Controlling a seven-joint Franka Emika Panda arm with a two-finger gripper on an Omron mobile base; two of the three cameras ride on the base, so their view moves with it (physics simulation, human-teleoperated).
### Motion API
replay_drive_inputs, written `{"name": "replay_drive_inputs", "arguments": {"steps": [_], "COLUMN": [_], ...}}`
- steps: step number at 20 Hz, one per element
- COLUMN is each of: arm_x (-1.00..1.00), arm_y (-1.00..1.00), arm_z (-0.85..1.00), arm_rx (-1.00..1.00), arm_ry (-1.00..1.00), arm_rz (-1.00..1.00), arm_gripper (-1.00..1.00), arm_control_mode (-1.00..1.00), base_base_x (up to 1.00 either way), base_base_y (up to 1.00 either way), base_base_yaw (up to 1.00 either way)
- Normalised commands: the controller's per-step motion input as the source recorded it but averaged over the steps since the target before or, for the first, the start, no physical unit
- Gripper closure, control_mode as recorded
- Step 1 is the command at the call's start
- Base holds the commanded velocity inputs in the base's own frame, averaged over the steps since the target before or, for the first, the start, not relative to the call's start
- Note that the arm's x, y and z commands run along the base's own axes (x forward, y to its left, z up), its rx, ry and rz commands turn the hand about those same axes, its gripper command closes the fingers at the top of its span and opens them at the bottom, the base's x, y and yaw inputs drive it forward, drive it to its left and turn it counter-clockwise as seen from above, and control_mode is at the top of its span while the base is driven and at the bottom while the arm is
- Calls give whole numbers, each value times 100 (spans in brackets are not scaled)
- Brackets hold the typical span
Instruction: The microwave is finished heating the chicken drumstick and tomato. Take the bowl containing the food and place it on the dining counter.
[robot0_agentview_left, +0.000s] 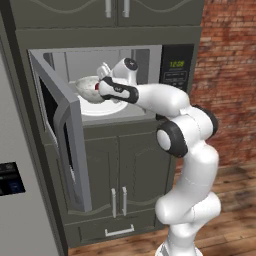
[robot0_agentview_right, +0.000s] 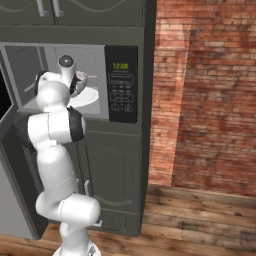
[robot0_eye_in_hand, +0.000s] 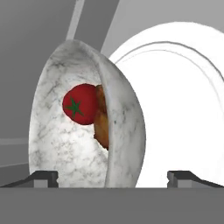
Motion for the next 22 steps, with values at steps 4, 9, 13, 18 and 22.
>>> {"name": "replay_drive_inputs", "arguments": {"steps": [4, 9, 13, 18, 22], "arm_x": [54, 5, 0, 0, -34], "arm_y": [25, 6, 0, 0, 0], "arm_z": [-8, -53, -35, 0, 0], "arm_rx": [0, -7, -1, 0, 0], "arm_ry": [3, 8, 1, 1, 0], "arm_rz": [-2, 0, 0, 0, 0], "arm_gripper": [-100, 100, 100, 100, 100], "arm_control_mode": [-100, -100, -100, -100, -100], "base_base_x": [0, 0, 0, 0, 0], "base_base_y": [0, 0, 0, 0, 0], "base_base_yaw": [0, 0, 0, 0, 0]}}
